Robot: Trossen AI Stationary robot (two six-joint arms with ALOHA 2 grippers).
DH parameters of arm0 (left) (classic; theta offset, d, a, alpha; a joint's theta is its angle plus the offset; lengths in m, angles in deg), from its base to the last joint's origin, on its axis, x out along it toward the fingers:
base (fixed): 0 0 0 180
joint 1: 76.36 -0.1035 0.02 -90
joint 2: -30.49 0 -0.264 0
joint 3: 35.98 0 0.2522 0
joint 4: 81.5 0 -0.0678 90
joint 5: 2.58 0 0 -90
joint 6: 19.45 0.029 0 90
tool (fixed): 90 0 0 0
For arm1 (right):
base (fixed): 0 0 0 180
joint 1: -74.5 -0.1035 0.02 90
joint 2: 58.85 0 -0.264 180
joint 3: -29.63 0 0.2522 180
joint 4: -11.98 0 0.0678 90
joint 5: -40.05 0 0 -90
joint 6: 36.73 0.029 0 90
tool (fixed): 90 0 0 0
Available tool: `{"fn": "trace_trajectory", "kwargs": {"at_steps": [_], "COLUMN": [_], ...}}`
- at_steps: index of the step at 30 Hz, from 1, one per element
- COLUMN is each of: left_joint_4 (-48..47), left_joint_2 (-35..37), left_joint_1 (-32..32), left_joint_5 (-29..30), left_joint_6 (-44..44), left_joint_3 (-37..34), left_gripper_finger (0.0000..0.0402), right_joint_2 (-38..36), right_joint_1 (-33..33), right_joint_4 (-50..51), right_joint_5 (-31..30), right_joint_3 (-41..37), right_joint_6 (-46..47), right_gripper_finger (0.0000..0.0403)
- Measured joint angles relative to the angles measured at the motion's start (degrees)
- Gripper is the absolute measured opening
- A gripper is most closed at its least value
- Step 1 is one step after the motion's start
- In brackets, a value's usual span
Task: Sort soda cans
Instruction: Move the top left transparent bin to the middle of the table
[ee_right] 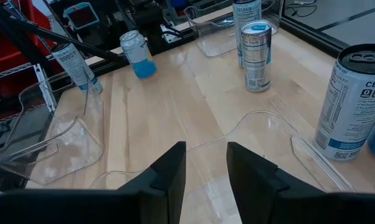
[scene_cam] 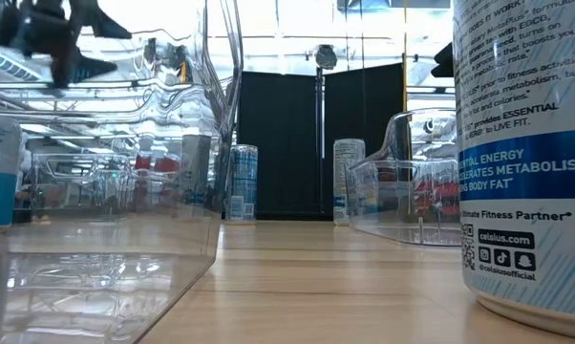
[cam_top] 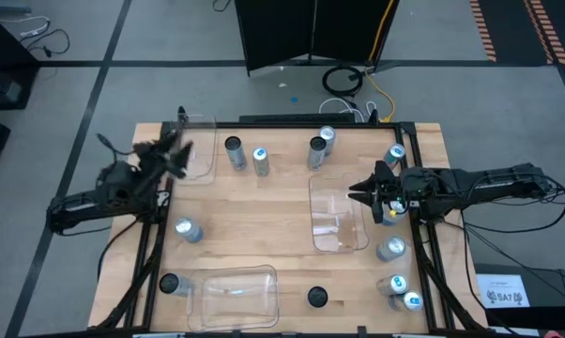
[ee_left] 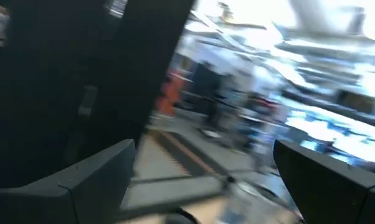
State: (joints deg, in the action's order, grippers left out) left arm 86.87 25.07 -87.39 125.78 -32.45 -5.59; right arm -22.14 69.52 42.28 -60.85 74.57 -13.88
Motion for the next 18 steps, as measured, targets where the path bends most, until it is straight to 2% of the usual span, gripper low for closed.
{"fn": "trace_trajectory", "kwargs": {"at_steps": [4, 10, 18], "left_joint_4": [-14.5, -34.4, -57.6], "left_joint_2": [-5.2, -18.7, -36.6], "left_joint_1": [-2.2, -5.9, -16.6], "left_joint_5": [5.6, 12.1, 11.6], "left_joint_6": [-0.1, -4.9, -10.9], "left_joint_3": [11.4, 28.0, 45.3], "left_gripper_finger": [0.0388, 0.0388, 0.0388], "right_joint_2": [0.0, 0.0, 0.0], "right_joint_1": [0.0, 0.0, 0.0], "right_joint_4": [0.0, -1.2, -2.2], "right_joint_5": [0.0, 0.0, 0.0], "right_joint_3": [0.0, 0.0, 0.0], "right_joint_6": [-0.5, -1.7, -2.4], "right_gripper_finger": [0.0107, 0.0107, 0.0107]}}
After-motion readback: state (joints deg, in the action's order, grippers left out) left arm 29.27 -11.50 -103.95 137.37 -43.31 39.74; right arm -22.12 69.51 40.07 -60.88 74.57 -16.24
